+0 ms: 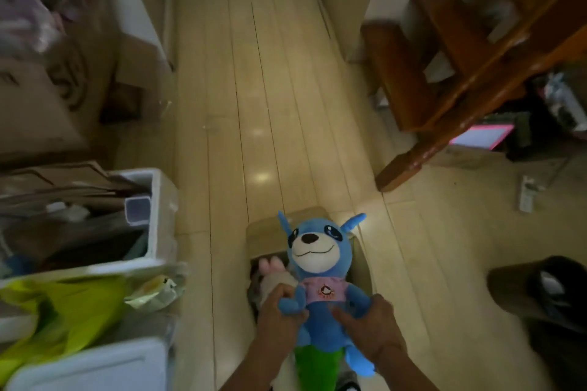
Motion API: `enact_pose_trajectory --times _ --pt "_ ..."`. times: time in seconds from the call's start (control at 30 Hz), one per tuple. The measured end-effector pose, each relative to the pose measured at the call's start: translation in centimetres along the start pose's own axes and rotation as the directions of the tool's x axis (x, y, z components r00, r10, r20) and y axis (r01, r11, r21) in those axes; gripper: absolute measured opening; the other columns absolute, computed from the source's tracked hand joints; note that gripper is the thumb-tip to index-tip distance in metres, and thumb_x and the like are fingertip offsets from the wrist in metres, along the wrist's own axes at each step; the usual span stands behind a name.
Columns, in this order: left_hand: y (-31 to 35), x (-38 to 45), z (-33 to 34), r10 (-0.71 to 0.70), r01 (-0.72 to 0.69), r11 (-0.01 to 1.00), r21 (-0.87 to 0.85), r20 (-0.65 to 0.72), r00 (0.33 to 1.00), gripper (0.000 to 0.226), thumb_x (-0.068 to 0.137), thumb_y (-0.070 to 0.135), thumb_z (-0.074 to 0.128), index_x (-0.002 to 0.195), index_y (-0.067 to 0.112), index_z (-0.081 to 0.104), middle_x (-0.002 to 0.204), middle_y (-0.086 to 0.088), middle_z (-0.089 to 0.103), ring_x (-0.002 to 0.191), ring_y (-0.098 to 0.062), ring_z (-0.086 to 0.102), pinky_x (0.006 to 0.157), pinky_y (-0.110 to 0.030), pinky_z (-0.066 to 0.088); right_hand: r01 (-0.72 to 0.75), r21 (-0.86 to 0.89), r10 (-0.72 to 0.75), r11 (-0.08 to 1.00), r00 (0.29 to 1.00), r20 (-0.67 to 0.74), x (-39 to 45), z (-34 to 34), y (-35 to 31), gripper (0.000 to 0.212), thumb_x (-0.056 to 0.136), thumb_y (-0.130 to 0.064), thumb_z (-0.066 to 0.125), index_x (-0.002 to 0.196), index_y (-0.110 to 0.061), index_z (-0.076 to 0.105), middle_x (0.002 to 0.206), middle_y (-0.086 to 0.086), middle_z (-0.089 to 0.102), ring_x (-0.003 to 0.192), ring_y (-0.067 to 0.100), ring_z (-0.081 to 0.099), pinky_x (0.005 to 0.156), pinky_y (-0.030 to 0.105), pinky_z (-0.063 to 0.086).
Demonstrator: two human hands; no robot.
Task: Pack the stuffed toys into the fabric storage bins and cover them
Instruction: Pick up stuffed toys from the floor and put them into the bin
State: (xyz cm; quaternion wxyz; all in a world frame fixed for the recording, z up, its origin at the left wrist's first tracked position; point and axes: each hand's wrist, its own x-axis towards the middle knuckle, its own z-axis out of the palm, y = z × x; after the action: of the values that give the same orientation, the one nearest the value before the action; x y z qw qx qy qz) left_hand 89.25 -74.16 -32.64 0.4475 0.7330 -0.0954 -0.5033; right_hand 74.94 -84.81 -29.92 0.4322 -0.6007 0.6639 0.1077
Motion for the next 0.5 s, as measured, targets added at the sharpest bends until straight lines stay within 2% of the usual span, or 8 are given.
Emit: enact_pose_trajectory --times 0.03,0.1,0.2,0.27,0.33,0.4,0.5 --pt "-1.8 1.3 1.0 -0.006 0.006 1.000 -0.015 0.000 1.000 0.037 0.051 0.023 0.074 0.072 0.012 0.045 0.072 -0.004 0.048 0.066 -0.015 0.048 0.056 -0.011 0.040 -0.019 -0.034 0.019 0.999 1.000 -0.001 1.9 1.5 1.4 0.079 0.055 -0.049 0.086 0.109 -0.001 0.054 0.106 0.018 0.057 0.098 0.031 0.061 0.077 0.034 0.052" --pt "-5.4 3.9 2.9 -0.044 0.044 0.999 -0.014 -0.002 0.999 0.034 0.054 0.016 0.071 0.069 0.015 0.040 0.069 -0.002 0.040 0.061 -0.012 0.041 0.053 -0.012 0.036 -0.035 -0.057 0.036 0.998 0.999 0.025 5.7 4.1 3.9 0.088 0.056 -0.046 0.087 0.120 0.001 0.049 0.118 0.017 0.051 0.110 0.033 0.056 0.085 0.039 0.048" --pt "-11.4 8.9 5.1 -0.098 0.097 0.995 0.027 0.025 0.995 0.037 0.066 0.006 0.077 0.070 0.019 0.043 0.069 0.001 0.041 0.066 -0.016 0.044 0.059 -0.021 0.038 -0.006 -0.106 0.013 0.994 0.998 0.059 12.4 7.9 7.9 0.097 0.045 -0.068 0.080 0.115 -0.007 0.053 0.110 0.012 0.057 0.101 0.030 0.061 0.081 0.043 0.052" --pt "-15.6 12.3 6.7 -0.126 0.121 0.990 0.073 0.053 0.991 0.037 0.070 0.006 0.078 0.075 0.022 0.045 0.074 -0.001 0.046 0.072 -0.020 0.049 0.063 -0.028 0.041 0.005 -0.118 0.000 0.993 0.999 0.036 16.0 9.9 10.0 0.084 0.057 -0.052 0.083 0.117 -0.005 0.049 0.113 0.012 0.052 0.104 0.030 0.057 0.085 0.041 0.049" --pt "-19.2 15.6 8.1 -0.124 0.116 0.985 0.127 0.058 0.991 0.037 0.076 0.004 0.076 0.079 0.024 0.045 0.077 0.001 0.048 0.070 -0.014 0.050 0.061 -0.018 0.041 0.033 -0.144 -0.034 0.989 0.999 -0.006 19.6 11.8 12.1 0.071 0.068 -0.036 0.083 0.116 0.001 0.047 0.115 0.015 0.046 0.107 0.030 0.051 0.086 0.035 0.041" --pt "-21.9 18.6 9.0 -0.113 0.102 0.979 0.177 0.053 0.992 0.036 0.078 0.005 0.075 0.082 0.026 0.046 0.079 0.005 0.049 0.070 -0.009 0.050 0.061 -0.018 0.041 0.067 -0.142 -0.071 0.988 0.997 -0.024 23.0 13.9 14.0 0.067 0.069 -0.033 0.082 0.113 0.003 0.047 0.115 0.017 0.045 0.106 0.032 0.050 0.084 0.033 0.039" --pt "-25.5 21.8 10.1 -0.136 0.084 0.939 0.335 0.134 0.982 0.040 0.077 0.009 0.075 0.075 0.028 0.040 0.074 0.006 0.044 0.071 -0.015 0.048 0.064 -0.029 0.042 0.044 -0.140 -0.040 0.989 0.999 0.031 27.0 16.5 17.1 0.067 0.073 -0.035 0.079 0.116 0.003 0.045 0.121 0.020 0.043 0.109 0.035 0.050 0.088 0.036 0.040"
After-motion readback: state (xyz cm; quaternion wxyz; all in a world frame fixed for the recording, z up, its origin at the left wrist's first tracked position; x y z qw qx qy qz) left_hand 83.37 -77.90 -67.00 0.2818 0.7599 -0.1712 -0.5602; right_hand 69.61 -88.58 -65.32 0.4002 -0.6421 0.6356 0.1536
